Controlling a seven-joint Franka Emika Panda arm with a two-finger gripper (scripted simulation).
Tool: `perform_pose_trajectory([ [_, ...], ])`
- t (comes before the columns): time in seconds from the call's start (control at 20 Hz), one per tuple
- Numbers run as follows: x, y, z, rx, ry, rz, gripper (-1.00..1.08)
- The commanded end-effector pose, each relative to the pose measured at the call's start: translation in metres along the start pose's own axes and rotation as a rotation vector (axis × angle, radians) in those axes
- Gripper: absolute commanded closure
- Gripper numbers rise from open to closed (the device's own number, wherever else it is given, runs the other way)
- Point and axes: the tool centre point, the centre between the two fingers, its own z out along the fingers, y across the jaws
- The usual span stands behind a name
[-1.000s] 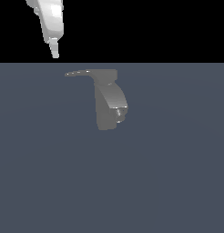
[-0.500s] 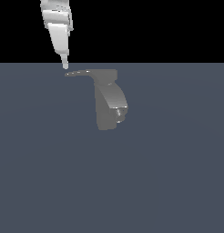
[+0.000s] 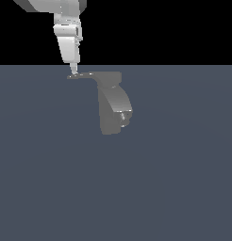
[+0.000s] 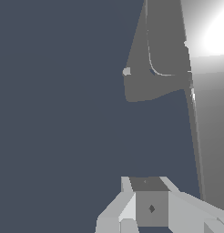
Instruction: Turn on the faucet by rotating a designated handle.
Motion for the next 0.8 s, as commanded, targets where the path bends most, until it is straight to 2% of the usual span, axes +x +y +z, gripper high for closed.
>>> perform_pose_trajectory([
  [0.0, 0.0028, -0.0060, 0.0025, 0.001, 0.000, 0.019, 1.08],
  [0.5, 0.0056, -0.0117, 0.0047, 0.001, -0.001, 0.037, 1.08],
  [0.75, 0.0051, -0.0030, 0.0047, 0.001, -0.001, 0.037, 1.08],
])
